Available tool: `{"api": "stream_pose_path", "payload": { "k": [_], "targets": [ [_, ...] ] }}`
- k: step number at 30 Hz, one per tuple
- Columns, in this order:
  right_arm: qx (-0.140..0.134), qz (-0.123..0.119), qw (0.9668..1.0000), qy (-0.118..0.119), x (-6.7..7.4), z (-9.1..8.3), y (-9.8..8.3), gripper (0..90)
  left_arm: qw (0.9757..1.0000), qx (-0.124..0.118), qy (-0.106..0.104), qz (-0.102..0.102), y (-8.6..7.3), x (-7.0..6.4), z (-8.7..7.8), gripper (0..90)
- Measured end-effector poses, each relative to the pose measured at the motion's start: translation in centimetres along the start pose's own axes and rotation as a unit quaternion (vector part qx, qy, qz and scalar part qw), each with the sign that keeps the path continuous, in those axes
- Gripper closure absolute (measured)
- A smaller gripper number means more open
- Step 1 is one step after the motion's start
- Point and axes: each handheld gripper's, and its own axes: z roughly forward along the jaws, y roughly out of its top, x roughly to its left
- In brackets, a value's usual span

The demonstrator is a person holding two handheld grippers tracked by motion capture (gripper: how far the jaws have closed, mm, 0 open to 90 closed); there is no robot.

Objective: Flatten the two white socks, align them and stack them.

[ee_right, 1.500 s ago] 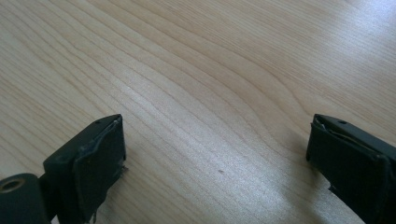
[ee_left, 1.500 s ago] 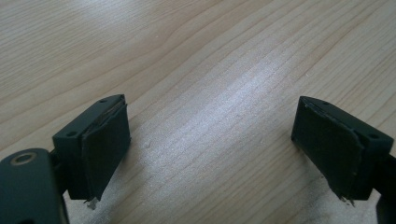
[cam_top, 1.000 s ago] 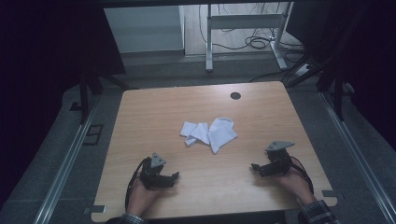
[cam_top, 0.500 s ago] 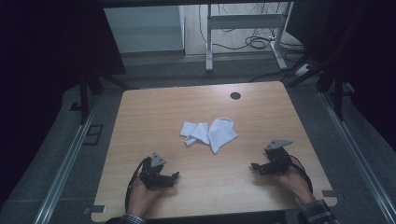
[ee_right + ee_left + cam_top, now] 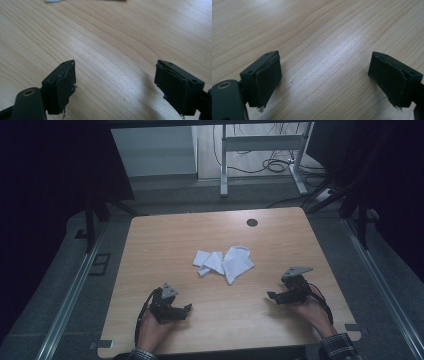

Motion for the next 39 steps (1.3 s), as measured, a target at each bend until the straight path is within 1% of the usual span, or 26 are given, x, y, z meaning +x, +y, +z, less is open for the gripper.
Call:
{"api": "stream_pose_path", "payload": {
  "k": [6,9,13,17,18,20,22,24,25,27,30,31,32,34,35,37,38,39],
  "targets": [
    [-0.003,0.008,0.9999,0.009,0.0,0.0,0.5,20.5,1.0000,0.000,0.001,-0.001,0.0,0.0,0.0,11.4],
    [-0.005,0.018,0.9996,0.020,-0.1,0.1,1.0,25.0,1.0000,0.000,0.000,-0.001,0.0,0.0,0.0,11.4],
    [-0.002,0.012,0.9995,0.029,-0.1,0.2,1.5,26.7,1.0000,0.000,0.001,-0.001,0.0,0.0,0.0,11.4],
    [0.002,0.010,0.9997,0.024,0.0,0.3,1.9,27.9,1.0000,0.000,0.001,-0.001,0.0,0.0,0.0,11.4],
    [0.007,0.011,0.9995,0.030,-0.1,0.4,2.2,29.3,1.0000,0.000,0.000,0.000,0.0,0.0,0.0,11.4],
    [0.010,0.009,0.9995,0.029,-0.1,0.5,2.3,29.7,1.0000,0.000,0.000,0.000,0.0,0.0,0.0,11.4],
    [0.016,0.004,0.9994,0.030,-0.1,0.8,2.7,31.9,1.0000,0.000,0.000,0.000,0.0,0.0,0.0,11.4],
    [0.015,0.002,0.9995,0.028,-0.1,1.0,3.4,34.5,1.0000,0.000,0.000,0.000,0.0,0.0,0.0,11.4],
    [0.015,0.002,0.9995,0.028,-0.1,1.0,3.4,34.5,1.0000,0.000,0.000,0.000,0.0,0.0,0.0,11.4],
    [0.007,0.006,0.9994,0.032,-0.3,1.0,4.3,37.9,1.0000,0.000,0.000,-0.001,0.0,0.0,0.0,11.4],
    [0.003,0.007,0.9994,0.034,-0.5,1.1,5.5,41.3,1.0000,0.000,0.000,0.000,0.0,0.0,0.0,11.4],
    [0.003,0.007,0.9994,0.034,-0.5,1.1,5.5,41.3,1.0000,0.000,0.000,0.000,0.0,0.0,0.0,11.4],
    [0.002,0.005,0.9995,0.032,-0.5,1.2,6.4,43.3,1.0000,0.000,0.000,0.000,0.0,0.0,0.0,11.4],
    [0.001,0.003,0.9995,0.031,-0.5,1.2,6.7,43.8,1.0000,0.000,0.000,0.000,0.0,0.0,0.0,11.4],
    [-0.001,0.000,0.9995,0.031,-0.6,1.4,7.5,44.7,1.0000,0.000,0.000,-0.001,0.0,0.0,0.0,11.4],
    [-0.004,-0.004,0.9996,0.028,-0.6,1.6,8.1,46.5,1.0000,0.000,0.000,-0.001,0.0,0.0,0.0,11.4],
    [-0.004,-0.004,0.9996,0.028,-0.6,1.6,8.1,46.5,1.0000,0.000,0.000,-0.001,0.0,0.0,0.0,11.4],
    [-0.006,-0.002,0.9995,0.030,-0.7,2.0,8.7,47.9,1.0000,0.000,0.000,-0.001,0.0,0.0,0.0,11.4]
  ]
}}
